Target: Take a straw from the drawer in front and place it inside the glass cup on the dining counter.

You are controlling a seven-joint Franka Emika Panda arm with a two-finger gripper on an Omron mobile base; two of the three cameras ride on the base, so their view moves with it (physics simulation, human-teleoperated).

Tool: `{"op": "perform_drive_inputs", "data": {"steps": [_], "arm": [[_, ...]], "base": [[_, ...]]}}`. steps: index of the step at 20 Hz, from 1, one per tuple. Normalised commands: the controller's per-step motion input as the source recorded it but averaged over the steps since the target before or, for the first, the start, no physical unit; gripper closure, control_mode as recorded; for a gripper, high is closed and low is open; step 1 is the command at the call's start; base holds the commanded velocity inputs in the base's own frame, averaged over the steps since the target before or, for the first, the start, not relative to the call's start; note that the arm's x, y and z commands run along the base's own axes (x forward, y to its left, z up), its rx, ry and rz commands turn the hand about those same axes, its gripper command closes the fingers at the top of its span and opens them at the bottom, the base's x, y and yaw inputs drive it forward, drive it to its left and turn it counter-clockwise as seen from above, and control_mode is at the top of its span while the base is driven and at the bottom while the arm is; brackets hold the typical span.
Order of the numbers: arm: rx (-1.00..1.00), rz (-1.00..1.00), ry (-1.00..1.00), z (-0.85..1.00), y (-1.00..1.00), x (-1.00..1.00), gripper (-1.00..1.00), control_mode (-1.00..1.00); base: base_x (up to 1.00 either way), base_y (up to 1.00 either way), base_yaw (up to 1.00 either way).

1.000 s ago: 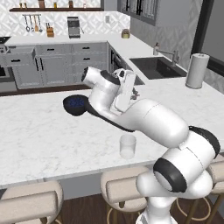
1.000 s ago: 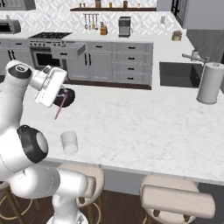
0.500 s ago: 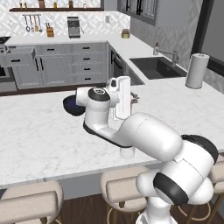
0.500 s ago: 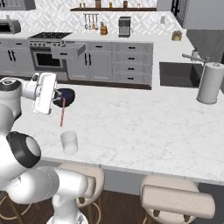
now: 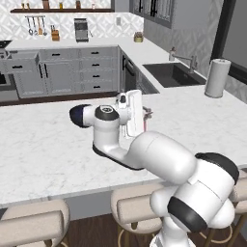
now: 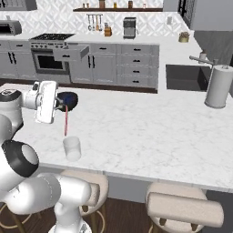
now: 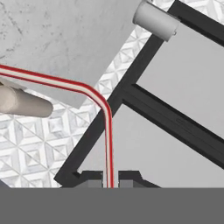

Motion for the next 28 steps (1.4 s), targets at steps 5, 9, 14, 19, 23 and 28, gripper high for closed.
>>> {"op": "perform_drive_inputs", "data": {"steps": [5,9,14,19,23,28], "arm": [[-0.07,-0.01,0.0,-0.32,0.11,0.0,1.0,-1.0],[-0.07,0.0,0.0,-0.34,0.06,0.08,1.0,-1.0],[-0.03,0.0,0.0,-0.31,0.03,0.25,1.0,-1.0],[0.0,0.0,0.0,-0.23,0.06,0.21,1.0,-1.0],[0.0,0.0,0.0,-0.09,0.06,0.13,1.0,-1.0],[0.0,0.0,-0.03,-0.11,0.01,0.18,1.0,-1.0]], "base": [[0.0,0.0,0.0],[0.0,0.0,0.0],[0.0,0.0,0.0],[0.0,0.0,0.0],[0.0,0.0,0.0],[0.0,0.0,0.0]]}}
